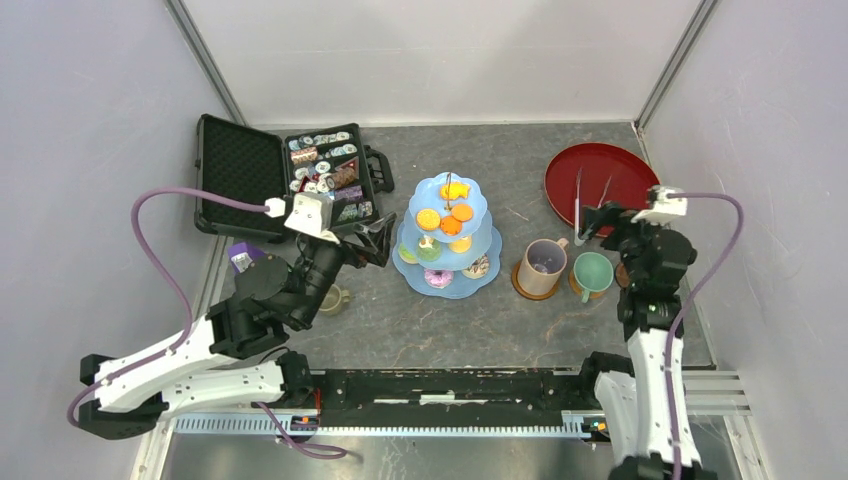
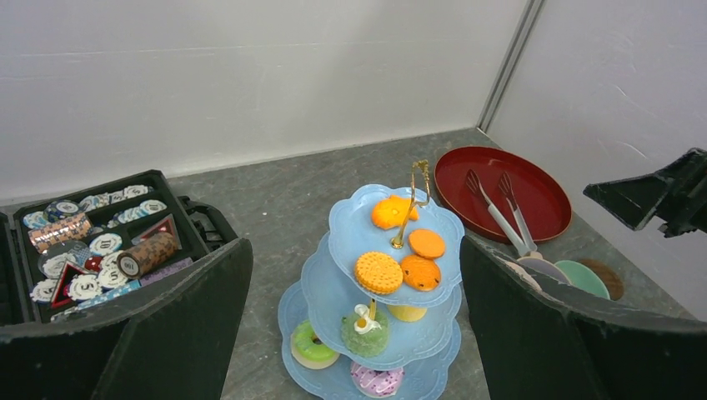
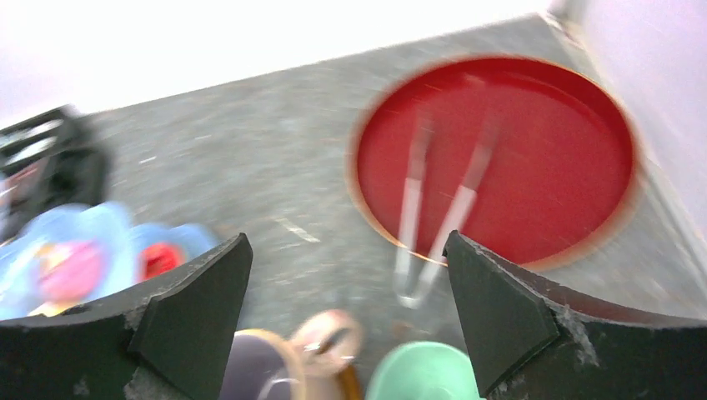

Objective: Serve the afternoon tea

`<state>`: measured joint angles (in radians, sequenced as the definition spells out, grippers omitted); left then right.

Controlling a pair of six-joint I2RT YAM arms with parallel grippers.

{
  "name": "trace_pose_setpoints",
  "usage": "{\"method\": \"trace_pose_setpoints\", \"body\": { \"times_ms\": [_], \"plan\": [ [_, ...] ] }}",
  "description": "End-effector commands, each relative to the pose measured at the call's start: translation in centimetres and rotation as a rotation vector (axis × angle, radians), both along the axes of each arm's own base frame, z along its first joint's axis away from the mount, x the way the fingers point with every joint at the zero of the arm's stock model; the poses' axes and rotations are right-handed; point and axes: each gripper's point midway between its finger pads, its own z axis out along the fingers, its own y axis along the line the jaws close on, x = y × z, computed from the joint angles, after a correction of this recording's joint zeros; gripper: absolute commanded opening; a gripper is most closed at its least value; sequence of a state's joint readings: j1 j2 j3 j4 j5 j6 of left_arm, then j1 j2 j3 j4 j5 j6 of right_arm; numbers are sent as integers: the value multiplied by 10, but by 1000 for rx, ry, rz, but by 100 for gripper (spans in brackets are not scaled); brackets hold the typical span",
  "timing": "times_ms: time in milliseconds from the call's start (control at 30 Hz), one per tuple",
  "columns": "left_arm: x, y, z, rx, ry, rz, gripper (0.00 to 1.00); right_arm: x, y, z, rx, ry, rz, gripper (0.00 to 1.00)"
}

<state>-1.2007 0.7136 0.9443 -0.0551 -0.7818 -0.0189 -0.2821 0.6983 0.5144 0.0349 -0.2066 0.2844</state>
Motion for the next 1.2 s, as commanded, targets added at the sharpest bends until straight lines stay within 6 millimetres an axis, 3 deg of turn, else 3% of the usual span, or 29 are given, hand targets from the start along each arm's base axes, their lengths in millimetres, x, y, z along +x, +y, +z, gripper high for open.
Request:
{"method": "trace_pose_setpoints", "body": {
  "times_ms": [0, 133, 233, 367, 533, 667, 800, 967, 1167],
  "plan": [
    [-5, 9, 21, -93, 2, -9, 100, -16, 85, 51, -77, -124, 351, 94],
    [-3, 19, 27, -94, -15, 33, 100, -43, 163, 88, -51, -251, 668, 93],
    [-3, 27, 33, -110, -29, 57, 100, -61, 207, 105, -60, -291, 810, 93],
    [-4, 37, 39, -148, -35, 76, 100, -77, 279, 93, -103, -236, 974, 93],
    [-6, 54, 46, -185, -40, 116, 100, -118, 373, 75, -246, -213, 1131, 96],
    [-7, 68, 46, -234, -55, 152, 100, -132, 431, 43, -256, -189, 1294, 95],
    [-6, 78, 41, -217, -74, 191, 100, -128, 474, 6, -354, -134, 1347, 95],
    [-6, 90, 36, -221, -87, 226, 100, -114, 513, -39, -435, -86, 1370, 95],
    [-10, 99, 33, -260, -101, 221, 100, -102, 545, -86, -536, -56, 1390, 98]
  ]
}}
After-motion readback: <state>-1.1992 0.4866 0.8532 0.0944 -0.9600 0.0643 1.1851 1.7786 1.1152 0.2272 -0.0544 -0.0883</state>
